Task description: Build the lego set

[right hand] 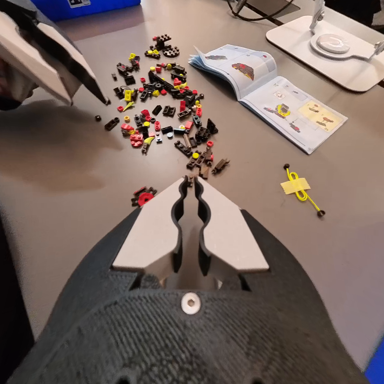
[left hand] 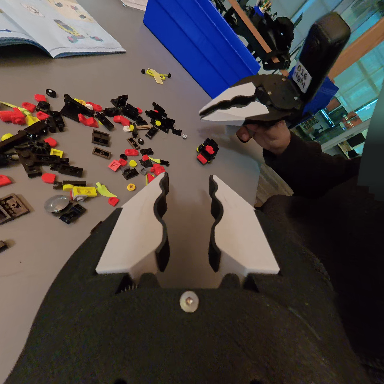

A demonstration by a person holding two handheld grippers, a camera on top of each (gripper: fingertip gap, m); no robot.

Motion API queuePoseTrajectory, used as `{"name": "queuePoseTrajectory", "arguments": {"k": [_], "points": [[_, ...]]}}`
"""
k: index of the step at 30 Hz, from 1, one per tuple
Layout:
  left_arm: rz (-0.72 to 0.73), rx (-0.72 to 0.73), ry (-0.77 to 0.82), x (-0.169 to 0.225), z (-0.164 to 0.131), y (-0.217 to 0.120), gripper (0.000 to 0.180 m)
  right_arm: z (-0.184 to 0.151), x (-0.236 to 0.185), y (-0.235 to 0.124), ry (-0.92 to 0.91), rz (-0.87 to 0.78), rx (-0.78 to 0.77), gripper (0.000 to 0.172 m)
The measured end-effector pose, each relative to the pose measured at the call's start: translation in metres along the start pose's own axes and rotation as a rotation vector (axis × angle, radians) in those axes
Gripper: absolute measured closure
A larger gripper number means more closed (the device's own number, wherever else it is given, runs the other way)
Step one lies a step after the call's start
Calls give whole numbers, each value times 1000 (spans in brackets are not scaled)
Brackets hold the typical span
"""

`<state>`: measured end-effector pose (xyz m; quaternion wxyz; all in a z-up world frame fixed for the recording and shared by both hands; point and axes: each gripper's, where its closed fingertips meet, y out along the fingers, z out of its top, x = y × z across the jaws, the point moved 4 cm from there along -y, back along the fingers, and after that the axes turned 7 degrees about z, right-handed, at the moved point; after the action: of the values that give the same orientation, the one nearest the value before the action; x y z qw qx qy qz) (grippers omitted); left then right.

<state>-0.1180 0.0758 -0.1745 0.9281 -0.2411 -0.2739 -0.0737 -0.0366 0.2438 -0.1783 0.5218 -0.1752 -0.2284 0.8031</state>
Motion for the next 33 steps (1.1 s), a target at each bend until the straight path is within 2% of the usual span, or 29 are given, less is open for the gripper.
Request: {"name": "queuePoseTrajectory", "arguments": {"k": [4, 8, 14, 25, 33], "points": [[2, -6, 18, -2, -1, 3, 144, 9, 13, 16, 103, 11, 14, 164], [-6, -18, 1, -5, -3, 4, 144, 12, 31, 34, 163, -45, -49, 165], [0, -16, -17, -10, -3, 3, 144, 19, 29, 55, 196, 29, -62, 164], [10, -26, -72, -21, -5, 4, 145, 12, 37, 54, 238, 24, -45, 164], [37, 76, -132, -38, 7, -8, 151, 10, 44, 51, 303, 46, 14, 165]]}}
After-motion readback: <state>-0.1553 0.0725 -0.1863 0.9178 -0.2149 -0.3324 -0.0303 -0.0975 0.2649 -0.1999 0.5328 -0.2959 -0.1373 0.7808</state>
